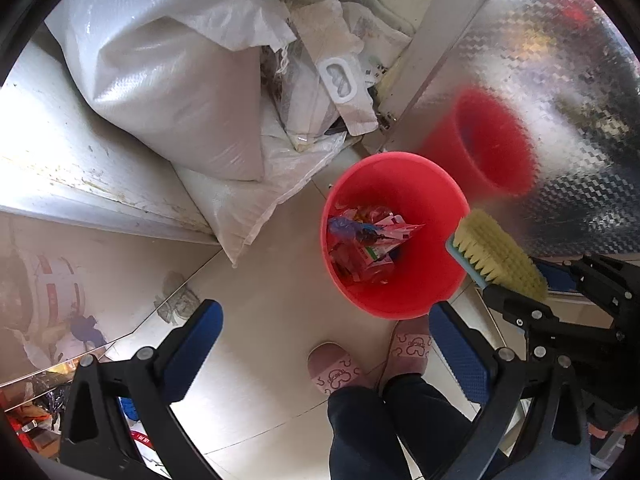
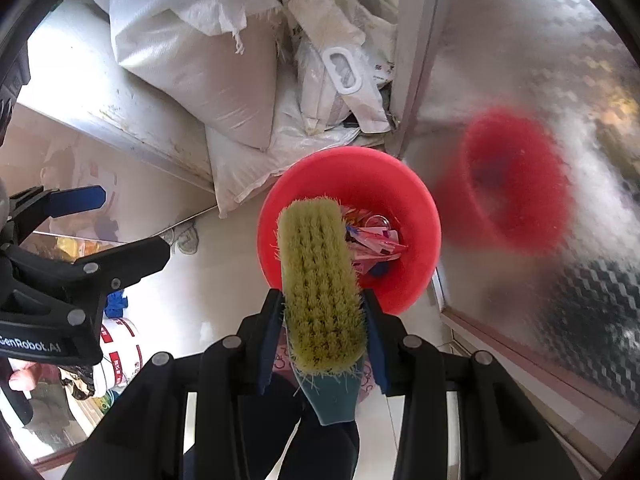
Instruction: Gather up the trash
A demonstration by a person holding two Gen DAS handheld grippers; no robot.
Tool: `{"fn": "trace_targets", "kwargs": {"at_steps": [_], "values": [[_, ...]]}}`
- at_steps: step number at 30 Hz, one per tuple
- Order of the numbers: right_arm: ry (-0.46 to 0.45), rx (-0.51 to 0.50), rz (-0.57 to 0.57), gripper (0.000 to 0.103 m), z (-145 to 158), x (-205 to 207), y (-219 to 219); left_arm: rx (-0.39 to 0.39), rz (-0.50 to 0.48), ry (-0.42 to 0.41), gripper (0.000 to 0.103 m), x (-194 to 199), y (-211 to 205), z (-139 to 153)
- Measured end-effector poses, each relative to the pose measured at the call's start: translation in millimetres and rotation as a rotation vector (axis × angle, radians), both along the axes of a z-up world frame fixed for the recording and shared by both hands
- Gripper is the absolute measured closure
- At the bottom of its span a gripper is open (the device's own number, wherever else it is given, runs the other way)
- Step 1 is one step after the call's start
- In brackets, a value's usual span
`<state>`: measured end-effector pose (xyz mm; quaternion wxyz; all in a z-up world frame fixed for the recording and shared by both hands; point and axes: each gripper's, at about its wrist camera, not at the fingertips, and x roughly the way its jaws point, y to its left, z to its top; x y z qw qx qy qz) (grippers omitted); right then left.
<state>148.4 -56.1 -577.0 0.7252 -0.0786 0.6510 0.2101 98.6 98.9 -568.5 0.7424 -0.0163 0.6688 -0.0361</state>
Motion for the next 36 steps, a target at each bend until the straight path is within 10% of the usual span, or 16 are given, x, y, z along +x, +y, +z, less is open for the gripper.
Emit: {"fn": "trace_targets", "kwargs": {"at_steps": [4, 8, 14, 36], "values": [[0.023, 0.007, 0.021, 0.066, -3.7, 1.3, 3.6, 0.009, 0.01, 0.004, 0.001, -1.4, 4.0, -1.7], [0.036, 0.006, 0.038, 0.038, -3.9, 1.9, 6.2, 0.005, 0.01, 0.002, 0.001, -2.6, 7.5, 3.5], [0.008, -0.021, 0.036, 0.036, 28.8, -2.9, 8.1, 0.008, 0.006, -0.028, 0.001, -8.3, 9.1, 47.7], [-0.465, -0.058, -0.081, 0.01, 395.5, -76.3, -23.2, 0.013, -0.026, -0.388, 0.001, -62.5, -3.4, 411.0]]}}
